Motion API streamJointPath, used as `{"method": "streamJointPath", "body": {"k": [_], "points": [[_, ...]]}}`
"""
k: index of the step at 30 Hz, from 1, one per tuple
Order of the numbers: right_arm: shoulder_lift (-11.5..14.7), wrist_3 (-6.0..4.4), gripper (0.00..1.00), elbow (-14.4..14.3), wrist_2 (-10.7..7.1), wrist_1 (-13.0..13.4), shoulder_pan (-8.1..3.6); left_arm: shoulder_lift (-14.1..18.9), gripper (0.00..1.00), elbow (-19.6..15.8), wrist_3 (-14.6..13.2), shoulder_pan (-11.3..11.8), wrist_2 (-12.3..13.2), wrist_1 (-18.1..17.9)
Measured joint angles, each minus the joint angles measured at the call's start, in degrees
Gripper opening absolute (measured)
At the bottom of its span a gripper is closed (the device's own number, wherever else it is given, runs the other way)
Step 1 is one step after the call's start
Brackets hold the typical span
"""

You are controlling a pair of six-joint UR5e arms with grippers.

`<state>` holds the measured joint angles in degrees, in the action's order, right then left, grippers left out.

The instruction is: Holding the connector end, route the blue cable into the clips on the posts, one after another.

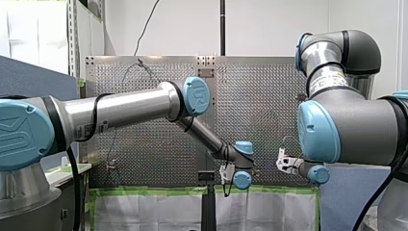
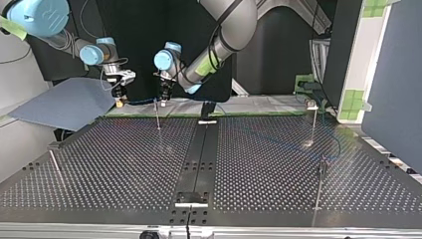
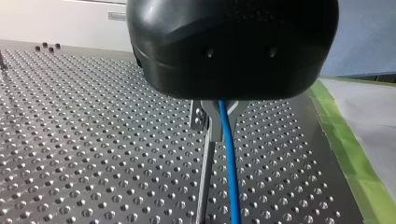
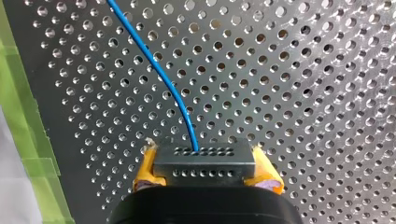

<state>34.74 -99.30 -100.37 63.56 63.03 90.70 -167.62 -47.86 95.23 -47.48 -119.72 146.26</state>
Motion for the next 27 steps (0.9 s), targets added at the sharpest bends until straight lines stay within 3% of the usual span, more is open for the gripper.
{"method": "streamJointPath", "body": {"k": [7,27], "points": [[-0.04,-0.67,0.0,0.6,-0.01,0.08,0.2,-0.01,0.0,0.03,0.12,1.05,0.91,-0.13],[-0.22,-0.81,0.0,4.15,0.0,-0.9,0.68,0.01,0.0,1.58,0.07,3.91,2.13,-0.52]]}}
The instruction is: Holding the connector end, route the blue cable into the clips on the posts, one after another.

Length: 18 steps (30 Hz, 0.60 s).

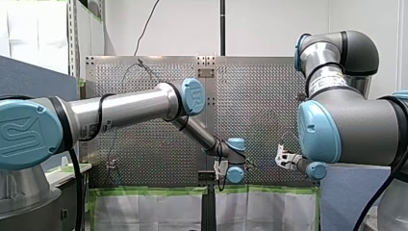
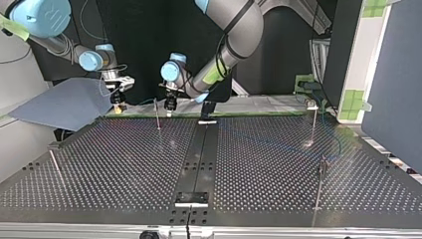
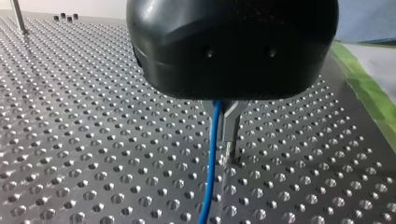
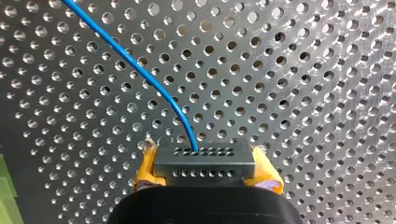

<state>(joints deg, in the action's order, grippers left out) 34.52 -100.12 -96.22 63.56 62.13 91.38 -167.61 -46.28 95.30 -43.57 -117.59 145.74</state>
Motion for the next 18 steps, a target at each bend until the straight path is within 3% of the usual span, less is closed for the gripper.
{"method": "streamJointPath", "body": {"k": [12,18], "points": [[-0.1,-0.04,0.0,2.11,0.08,-1.16,0.44,0.0,0.0,0.55,-0.03,1.08,0.44,0.04],[-0.24,0.28,0.0,2.19,0.2,-1.49,1.21,-0.02,0.0,0.61,0.41,-0.52,1.26,2.09]]}}
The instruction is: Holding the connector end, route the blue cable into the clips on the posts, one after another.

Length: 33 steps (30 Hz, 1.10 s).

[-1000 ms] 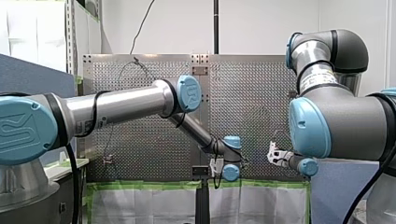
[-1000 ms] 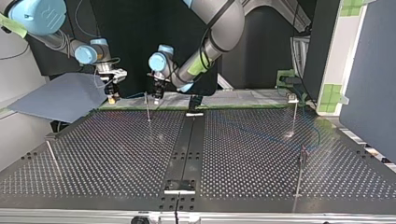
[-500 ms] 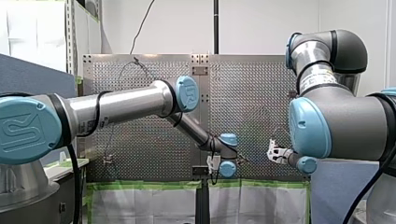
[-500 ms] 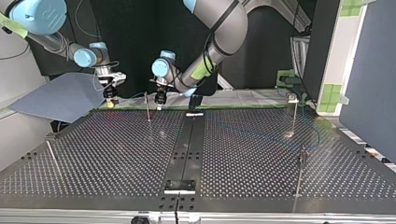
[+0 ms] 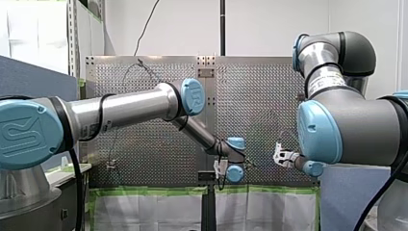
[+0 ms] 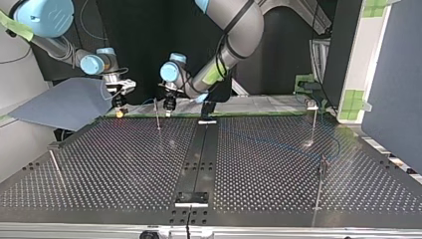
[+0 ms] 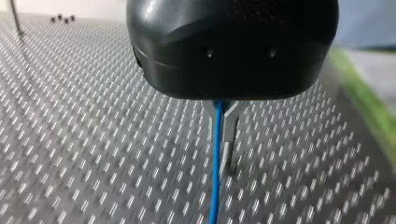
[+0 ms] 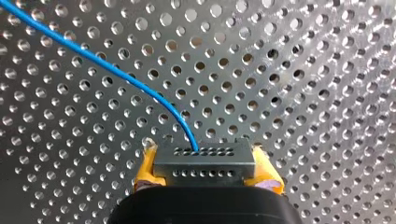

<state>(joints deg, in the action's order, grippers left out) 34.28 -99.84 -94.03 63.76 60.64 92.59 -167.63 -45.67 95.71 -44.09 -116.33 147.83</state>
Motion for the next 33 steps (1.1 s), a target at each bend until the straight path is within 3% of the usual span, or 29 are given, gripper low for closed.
{"method": "streamJointPath", "body": {"k": [6,13,21,33], "points": [[-0.2,-0.06,0.0,0.03,-0.16,0.21,0.5,-0.17,0.0,0.02,2.13,-1.63,1.91,2.82],[-2.08,-0.09,0.0,0.85,-0.07,0.42,0.64,-2.77,0.0,1.35,2.49,-1.0,0.61,4.54],[-2.74,-0.09,0.0,1.66,0.05,0.17,0.69,-4.51,0.0,4.03,2.38,0.03,-0.46,4.47],[-2.77,-0.2,0.0,3.77,0.07,-0.44,0.59,-4.45,0.0,4.66,2.41,0.22,1.45,1.88]]}}
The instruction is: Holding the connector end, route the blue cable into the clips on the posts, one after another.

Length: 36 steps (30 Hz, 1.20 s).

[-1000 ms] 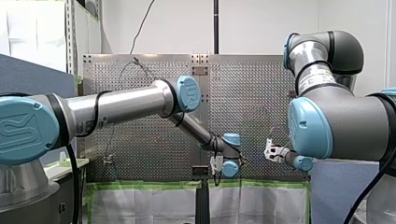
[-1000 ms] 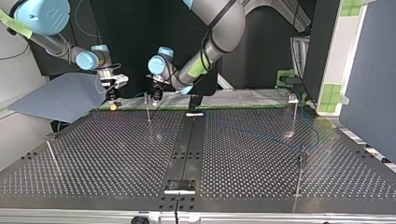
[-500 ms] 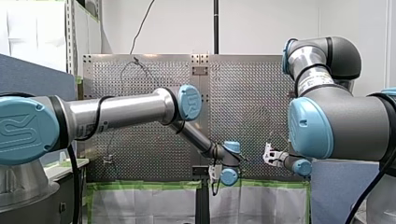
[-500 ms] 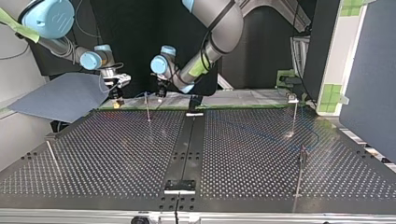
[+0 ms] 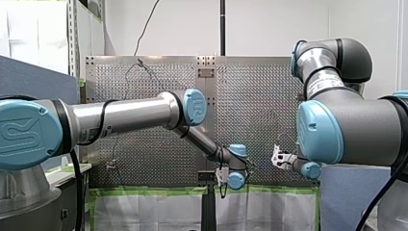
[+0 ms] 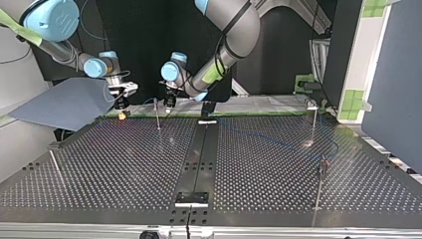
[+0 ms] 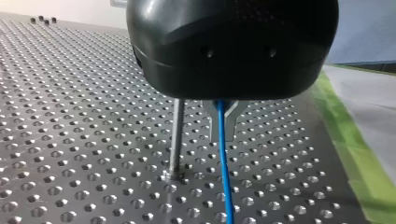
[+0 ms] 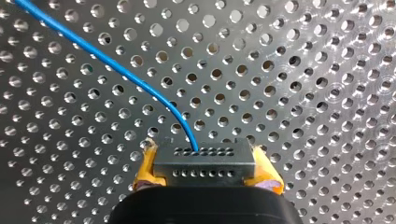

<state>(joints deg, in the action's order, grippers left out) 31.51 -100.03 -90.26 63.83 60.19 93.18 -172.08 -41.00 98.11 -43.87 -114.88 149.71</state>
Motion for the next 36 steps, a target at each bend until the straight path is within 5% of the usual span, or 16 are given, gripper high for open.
{"method": "streamJointPath", "body": {"k": [17,36], "points": [[-0.04,-2.37,0.0,1.99,2.47,-0.54,0.26,0.09,0.0,3.84,0.23,2.12,-0.52,1.79],[-0.12,-2.65,0.0,2.37,2.92,-0.58,0.71,0.2,0.05,3.87,0.11,2.2,0.35,3.25]]}}
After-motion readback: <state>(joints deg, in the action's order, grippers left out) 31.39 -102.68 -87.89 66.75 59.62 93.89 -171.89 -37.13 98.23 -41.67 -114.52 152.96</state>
